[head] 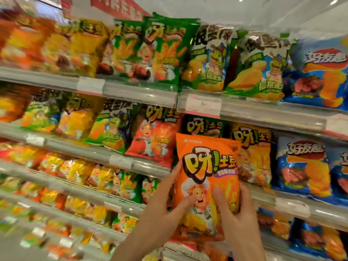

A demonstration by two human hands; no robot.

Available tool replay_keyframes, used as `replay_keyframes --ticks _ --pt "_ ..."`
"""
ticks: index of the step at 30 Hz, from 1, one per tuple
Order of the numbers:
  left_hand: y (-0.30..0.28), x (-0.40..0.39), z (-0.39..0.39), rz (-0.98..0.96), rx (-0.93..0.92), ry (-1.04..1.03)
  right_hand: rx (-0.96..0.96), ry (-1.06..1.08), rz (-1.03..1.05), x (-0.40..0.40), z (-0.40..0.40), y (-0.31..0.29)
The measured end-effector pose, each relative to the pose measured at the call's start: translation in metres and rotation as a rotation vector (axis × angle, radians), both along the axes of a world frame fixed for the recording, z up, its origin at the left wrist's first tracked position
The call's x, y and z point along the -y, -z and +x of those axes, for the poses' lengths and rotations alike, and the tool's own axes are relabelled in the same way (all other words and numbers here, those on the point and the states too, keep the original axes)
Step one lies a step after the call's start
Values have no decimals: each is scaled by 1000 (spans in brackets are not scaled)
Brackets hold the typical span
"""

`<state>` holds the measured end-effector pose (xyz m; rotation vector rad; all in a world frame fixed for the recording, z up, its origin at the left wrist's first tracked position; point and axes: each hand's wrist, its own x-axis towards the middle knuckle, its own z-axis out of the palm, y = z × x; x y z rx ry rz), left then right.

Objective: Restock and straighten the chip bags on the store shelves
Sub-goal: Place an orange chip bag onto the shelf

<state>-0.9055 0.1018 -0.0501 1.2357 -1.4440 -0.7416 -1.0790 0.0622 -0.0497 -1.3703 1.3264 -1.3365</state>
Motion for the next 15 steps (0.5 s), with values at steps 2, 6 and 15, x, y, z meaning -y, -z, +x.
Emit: replay_keyframes --ticks 2,6,15 --pt "-1 -15 49 8 -25 -16 -20 -37 -7 -11 48 -3" --pt "-3 -44 143 -27 -49 -91 -48 -93 -16 -32 146 -9" --pt "-2 -84 316 -61 -114 -207 -81 -277 -53 -43 326 -12"
